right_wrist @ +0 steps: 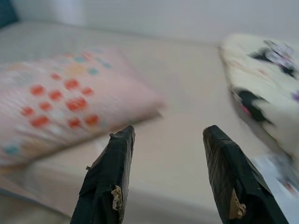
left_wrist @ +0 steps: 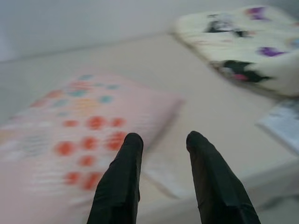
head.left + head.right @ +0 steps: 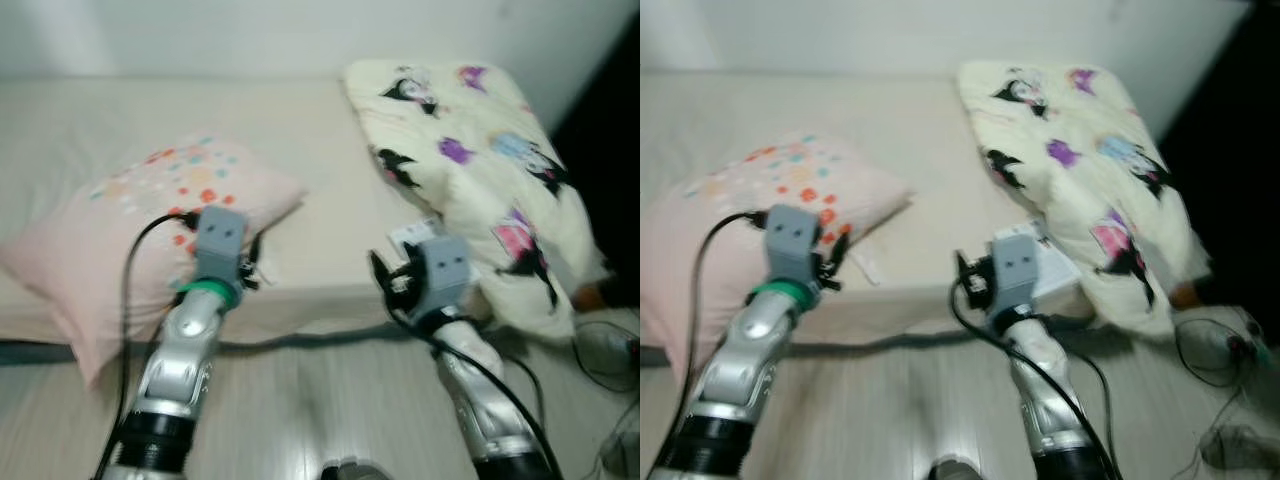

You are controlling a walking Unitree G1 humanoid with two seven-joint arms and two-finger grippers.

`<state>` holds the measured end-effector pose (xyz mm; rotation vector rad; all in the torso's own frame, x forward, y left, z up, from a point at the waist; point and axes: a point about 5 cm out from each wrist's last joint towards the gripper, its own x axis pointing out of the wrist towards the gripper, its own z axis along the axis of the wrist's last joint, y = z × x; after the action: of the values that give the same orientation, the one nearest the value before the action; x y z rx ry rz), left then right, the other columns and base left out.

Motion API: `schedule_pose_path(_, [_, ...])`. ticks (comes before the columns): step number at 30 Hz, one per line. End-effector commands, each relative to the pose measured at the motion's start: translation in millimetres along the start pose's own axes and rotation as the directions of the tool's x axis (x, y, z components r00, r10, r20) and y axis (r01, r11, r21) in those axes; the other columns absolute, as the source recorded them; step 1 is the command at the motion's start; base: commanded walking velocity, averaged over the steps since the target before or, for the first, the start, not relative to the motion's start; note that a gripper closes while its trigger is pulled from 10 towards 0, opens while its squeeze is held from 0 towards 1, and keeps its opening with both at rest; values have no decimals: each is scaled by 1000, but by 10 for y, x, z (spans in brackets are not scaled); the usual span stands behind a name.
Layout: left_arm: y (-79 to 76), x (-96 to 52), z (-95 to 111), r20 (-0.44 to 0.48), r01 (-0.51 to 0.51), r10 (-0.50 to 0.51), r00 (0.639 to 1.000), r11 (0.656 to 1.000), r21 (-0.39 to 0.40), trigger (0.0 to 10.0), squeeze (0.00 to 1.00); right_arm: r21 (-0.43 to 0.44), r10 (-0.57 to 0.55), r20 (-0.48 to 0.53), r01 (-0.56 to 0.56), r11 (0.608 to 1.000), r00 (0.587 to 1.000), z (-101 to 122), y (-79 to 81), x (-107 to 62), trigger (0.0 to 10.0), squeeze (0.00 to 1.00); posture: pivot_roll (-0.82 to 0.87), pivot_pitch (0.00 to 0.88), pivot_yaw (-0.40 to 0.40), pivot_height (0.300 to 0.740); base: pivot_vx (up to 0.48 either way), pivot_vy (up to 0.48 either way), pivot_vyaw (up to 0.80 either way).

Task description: Clean up the room

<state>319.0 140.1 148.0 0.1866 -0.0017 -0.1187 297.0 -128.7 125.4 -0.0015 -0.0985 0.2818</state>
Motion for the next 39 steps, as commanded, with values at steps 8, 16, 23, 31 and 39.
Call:
schedule_pose_path(8, [52, -29, -88, -25, -30, 31, 999, 999, 18, 10000, 0, -2, 40, -6, -40, 999, 999, -26, 102, 9, 10000, 0, -133, 79, 36, 735, 384, 0, 0])
schedule_pose_path(16, [59, -22, -84, -23, -37, 37, 999, 999, 16, 10000, 0, 7, 48, -6, -48, 999, 999, -22, 100, 22, 10000, 0, -123, 79, 32, 735, 347, 0, 0])
schedule_pose_path(23, [88, -111, -164, -38, -9, 10, 999, 999, 35, 10000, 0, 33, 43, -10, -42, 999, 999, -44, 126, 28, 10000, 0, -115, 81, 44, 735, 83, 0, 0])
schedule_pose_path(31, [101, -168, -200, -50, -3, 4, 999, 1000, 27, 10000, 0, 57, 40, -10, -40, 998, 999, -77, 176, 24, 10000, 0, -103, 84, 53, 708, 0, 0, 0])
schedule_pose_path(39, [114, -180, -198, -47, 11, -9, 999, 999, 30, 10000, 0, 68, 30, -8, -29, 997, 1000, -77, 157, 35, 10000, 0, -102, 81, 61, 668, 0, 0, 0])
